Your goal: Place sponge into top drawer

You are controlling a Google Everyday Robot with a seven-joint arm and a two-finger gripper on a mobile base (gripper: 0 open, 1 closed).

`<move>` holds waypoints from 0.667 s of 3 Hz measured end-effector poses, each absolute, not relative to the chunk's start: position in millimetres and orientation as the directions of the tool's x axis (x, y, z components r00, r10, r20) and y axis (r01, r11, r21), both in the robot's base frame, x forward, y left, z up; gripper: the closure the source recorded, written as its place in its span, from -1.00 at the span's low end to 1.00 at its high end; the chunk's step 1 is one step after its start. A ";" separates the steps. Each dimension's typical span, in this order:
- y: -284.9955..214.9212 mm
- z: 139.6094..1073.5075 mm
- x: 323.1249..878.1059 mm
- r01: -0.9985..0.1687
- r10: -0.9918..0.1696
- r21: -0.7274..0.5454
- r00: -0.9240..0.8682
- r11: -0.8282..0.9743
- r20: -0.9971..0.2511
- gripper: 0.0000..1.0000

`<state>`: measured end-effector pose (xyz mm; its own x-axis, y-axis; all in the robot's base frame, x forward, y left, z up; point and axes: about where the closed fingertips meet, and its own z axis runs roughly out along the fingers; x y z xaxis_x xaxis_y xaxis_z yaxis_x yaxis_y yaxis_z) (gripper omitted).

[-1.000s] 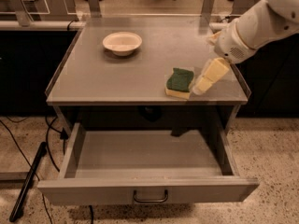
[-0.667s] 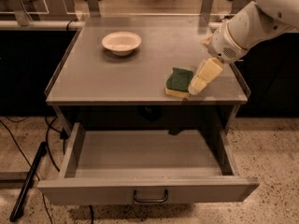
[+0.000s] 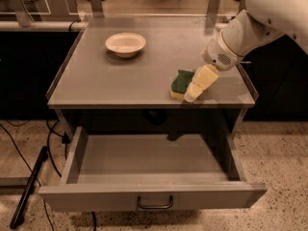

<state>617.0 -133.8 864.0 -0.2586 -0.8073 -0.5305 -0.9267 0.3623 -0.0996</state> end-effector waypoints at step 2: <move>-113.6 853.3 619.9 -0.926 -0.783 -0.106 -0.242 0.363 -0.573 -1.00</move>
Offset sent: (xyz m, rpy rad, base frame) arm 0.0072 0.0302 -0.0115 0.0801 -0.0707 0.0090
